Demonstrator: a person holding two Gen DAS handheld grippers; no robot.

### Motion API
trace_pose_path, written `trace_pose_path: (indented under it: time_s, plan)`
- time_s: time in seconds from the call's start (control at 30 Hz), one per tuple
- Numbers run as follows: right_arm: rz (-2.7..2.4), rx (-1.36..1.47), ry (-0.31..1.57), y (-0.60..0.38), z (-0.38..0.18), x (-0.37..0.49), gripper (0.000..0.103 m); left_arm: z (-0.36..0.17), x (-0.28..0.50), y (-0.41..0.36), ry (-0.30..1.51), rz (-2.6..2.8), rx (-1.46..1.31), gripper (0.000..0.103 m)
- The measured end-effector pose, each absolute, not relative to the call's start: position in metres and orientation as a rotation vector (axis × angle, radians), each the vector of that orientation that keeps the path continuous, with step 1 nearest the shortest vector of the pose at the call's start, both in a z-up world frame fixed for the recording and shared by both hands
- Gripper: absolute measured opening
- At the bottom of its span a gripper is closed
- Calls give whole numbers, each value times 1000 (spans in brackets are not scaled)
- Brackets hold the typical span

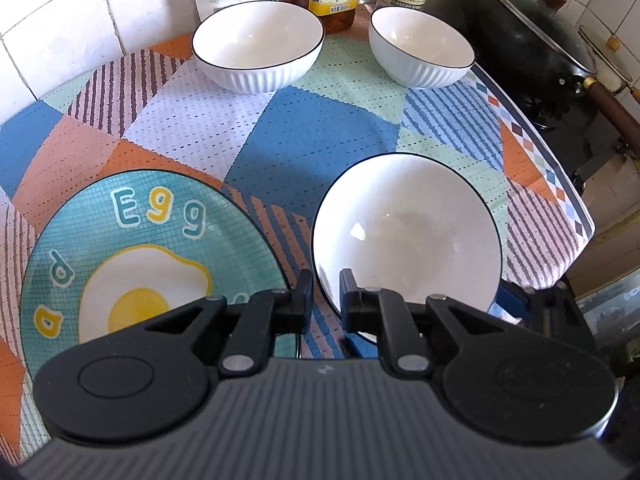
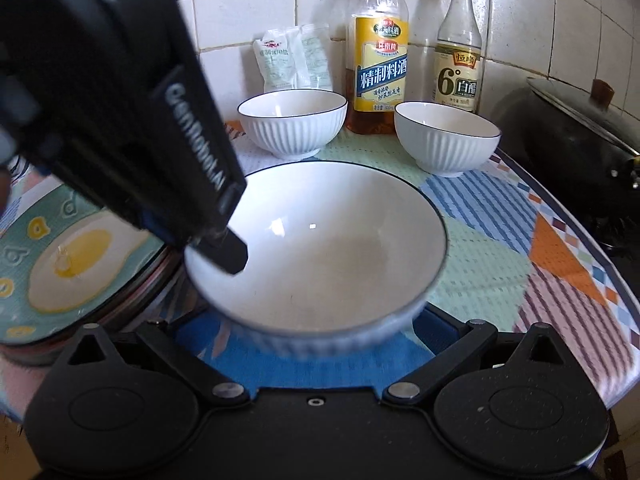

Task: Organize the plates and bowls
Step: 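Carry the white bowl with the right tool and lower it onto the egg plate, then open the right tool to release the bowl and withdraw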

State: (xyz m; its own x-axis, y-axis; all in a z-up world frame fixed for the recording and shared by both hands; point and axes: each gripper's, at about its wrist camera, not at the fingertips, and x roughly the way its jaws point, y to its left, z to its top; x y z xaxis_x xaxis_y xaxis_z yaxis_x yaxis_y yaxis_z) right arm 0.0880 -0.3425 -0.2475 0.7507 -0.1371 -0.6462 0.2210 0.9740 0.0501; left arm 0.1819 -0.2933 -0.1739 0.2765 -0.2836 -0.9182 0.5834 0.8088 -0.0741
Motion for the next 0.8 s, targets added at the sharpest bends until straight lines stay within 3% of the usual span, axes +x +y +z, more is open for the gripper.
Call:
trace_pose_path:
  time_s: [0.2, 0.5, 0.63, 0.7, 0.8]
  plan:
    - [-207, 128, 684, -344, -225, 57, 103, -159, 176, -291, 1139, -605, 303, 13]
    - [-238, 366, 652, -386, -193, 20, 102, -138, 174, -293, 1126, -636, 292, 16]
    - [-262, 487, 586, -405, -184, 14, 97, -128, 176, -303, 1094, -656, 313, 17]
    - [-273, 529, 557, -414, -180, 17, 94, -122, 179, -308, 1053, -681, 338, 24]
    - [-269, 568, 533, -426, -172, 24, 87, -120, 190, -316, 1031, -692, 375, 25]
